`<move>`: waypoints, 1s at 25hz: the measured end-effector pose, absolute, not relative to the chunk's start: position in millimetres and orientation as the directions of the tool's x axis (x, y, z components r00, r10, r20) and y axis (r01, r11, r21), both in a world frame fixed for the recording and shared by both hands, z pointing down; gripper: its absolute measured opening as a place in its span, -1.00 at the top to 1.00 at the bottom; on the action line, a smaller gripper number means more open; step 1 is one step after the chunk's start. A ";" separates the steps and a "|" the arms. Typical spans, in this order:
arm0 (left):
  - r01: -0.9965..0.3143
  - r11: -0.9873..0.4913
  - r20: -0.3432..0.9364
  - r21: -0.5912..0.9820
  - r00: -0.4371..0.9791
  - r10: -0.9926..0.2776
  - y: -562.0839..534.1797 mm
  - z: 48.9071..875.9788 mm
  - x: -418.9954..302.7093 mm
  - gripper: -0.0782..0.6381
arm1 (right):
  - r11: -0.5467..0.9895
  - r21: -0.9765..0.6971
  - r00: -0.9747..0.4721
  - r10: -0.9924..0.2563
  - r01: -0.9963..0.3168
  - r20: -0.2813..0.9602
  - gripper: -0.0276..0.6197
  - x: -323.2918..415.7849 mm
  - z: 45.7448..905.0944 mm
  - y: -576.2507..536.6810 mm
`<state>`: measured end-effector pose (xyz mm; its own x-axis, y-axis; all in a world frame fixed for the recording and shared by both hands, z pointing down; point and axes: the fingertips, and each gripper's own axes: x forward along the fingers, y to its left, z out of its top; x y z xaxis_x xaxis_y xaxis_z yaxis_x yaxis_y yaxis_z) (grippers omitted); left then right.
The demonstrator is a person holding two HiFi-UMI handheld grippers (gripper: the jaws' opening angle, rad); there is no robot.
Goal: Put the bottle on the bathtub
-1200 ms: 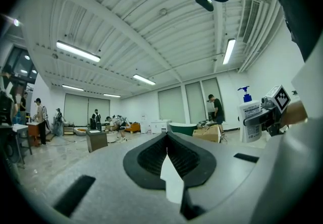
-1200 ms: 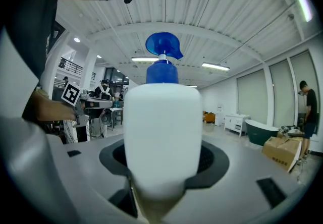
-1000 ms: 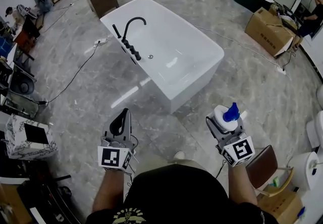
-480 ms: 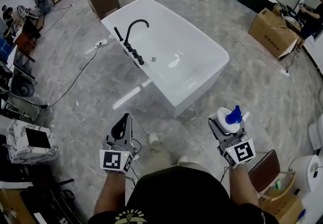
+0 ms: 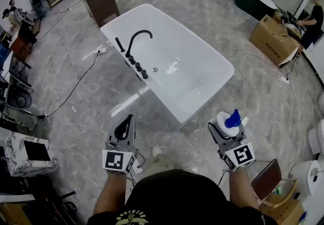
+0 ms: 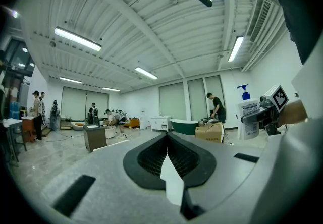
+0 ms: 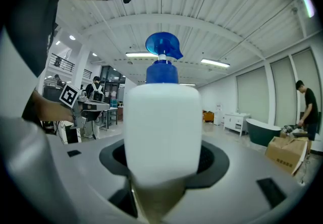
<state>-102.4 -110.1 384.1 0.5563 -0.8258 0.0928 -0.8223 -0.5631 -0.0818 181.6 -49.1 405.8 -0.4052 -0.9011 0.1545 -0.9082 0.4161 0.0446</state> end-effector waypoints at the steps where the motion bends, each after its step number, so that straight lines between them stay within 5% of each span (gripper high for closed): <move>1: -0.820 -0.566 0.091 -0.080 0.560 -0.824 -121.3 383.8 -106.0 0.76 | 0.414 0.048 -0.403 -0.902 -0.909 0.157 0.11 177.8 405.6 -58.9; 25: -0.804 -0.594 0.123 -0.037 0.586 -0.801 -263.1 401.1 -181.3 0.76 | 0.354 0.028 -0.341 -0.916 -0.935 0.214 0.11 116.3 444.6 -201.4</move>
